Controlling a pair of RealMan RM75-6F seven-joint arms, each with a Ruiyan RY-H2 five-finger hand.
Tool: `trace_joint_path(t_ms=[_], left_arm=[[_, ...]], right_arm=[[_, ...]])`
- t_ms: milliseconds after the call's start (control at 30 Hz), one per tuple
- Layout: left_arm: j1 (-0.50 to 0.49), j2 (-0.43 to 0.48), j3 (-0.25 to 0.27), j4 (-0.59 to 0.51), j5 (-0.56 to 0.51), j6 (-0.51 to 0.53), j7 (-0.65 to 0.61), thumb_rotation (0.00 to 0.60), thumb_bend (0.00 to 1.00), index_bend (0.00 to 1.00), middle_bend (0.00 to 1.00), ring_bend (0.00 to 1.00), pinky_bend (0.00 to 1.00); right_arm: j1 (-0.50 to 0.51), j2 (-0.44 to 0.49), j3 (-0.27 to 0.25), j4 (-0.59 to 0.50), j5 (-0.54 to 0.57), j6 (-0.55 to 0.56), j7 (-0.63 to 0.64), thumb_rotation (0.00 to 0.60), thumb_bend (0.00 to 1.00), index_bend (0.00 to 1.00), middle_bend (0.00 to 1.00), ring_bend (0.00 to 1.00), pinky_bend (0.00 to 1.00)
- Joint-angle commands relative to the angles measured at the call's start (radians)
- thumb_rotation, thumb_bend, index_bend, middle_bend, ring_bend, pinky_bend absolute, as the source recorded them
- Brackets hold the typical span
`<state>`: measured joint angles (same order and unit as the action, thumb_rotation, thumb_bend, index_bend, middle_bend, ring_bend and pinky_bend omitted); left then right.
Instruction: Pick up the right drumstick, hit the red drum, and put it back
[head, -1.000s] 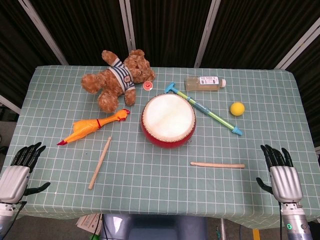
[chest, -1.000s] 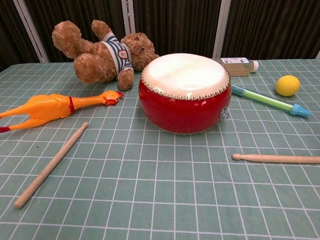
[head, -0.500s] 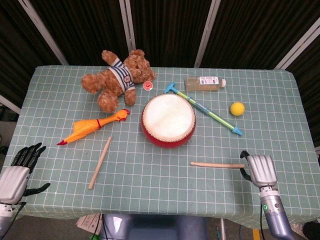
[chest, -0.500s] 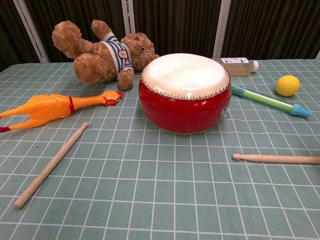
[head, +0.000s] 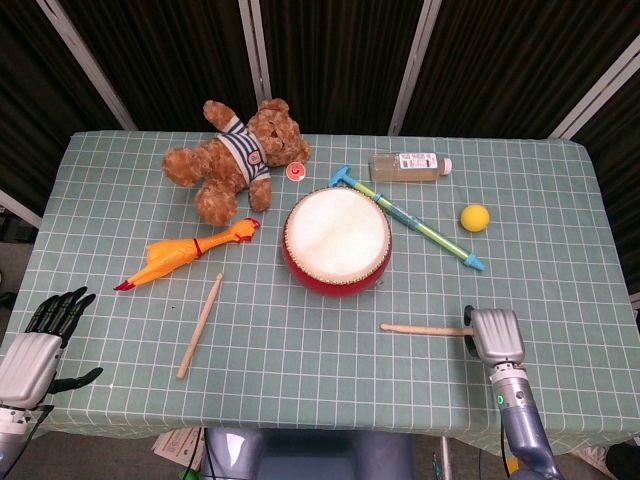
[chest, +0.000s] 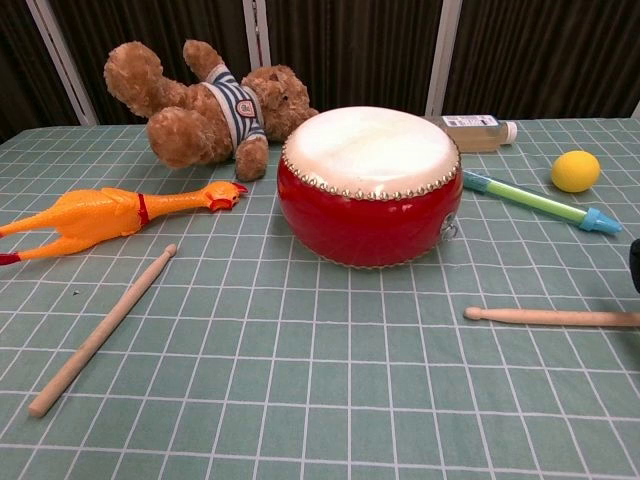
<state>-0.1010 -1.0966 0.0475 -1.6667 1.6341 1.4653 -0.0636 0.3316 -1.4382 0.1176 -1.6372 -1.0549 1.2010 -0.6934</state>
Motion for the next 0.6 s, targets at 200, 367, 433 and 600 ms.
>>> trace_joint_path(t_ms=[200, 367, 433, 600], left_arm=[[-0.001, 0.001, 0.001, -0.001, -0.003, -0.004, -0.002, 0.6, 0.0, 0.0, 0.0, 0.0, 0.0], [-0.001, 0.002, 0.001, -0.003, -0.003, -0.004, -0.004, 0.6, 0.0, 0.0, 0.0, 0.0, 0.0], [-0.001, 0.002, 0.001, -0.003, -0.006, -0.006, -0.005, 0.6, 0.0, 0.0, 0.0, 0.0, 0.0], [-0.004, 0.002, 0.0, -0.003, -0.011, -0.011, -0.007, 0.6, 0.0, 0.0, 0.0, 0.0, 0.0]], right_arm=[[0.021, -0.047, -0.001, 0.046, 0.028, -0.011, -0.014, 0.6, 0.39, 0.49, 1.0, 1.0, 0.85], [0.034, -0.073, 0.005, 0.092, 0.055, -0.021, -0.017, 0.6, 0.39, 0.49, 1.0, 1.0, 0.85], [0.038, -0.078, 0.007, 0.105, 0.069, -0.027, -0.021, 0.6, 0.39, 0.49, 1.0, 1.0, 0.85], [0.043, -0.081, 0.001, 0.116, 0.091, -0.032, -0.031, 0.6, 0.39, 0.49, 1.0, 1.0, 0.85]])
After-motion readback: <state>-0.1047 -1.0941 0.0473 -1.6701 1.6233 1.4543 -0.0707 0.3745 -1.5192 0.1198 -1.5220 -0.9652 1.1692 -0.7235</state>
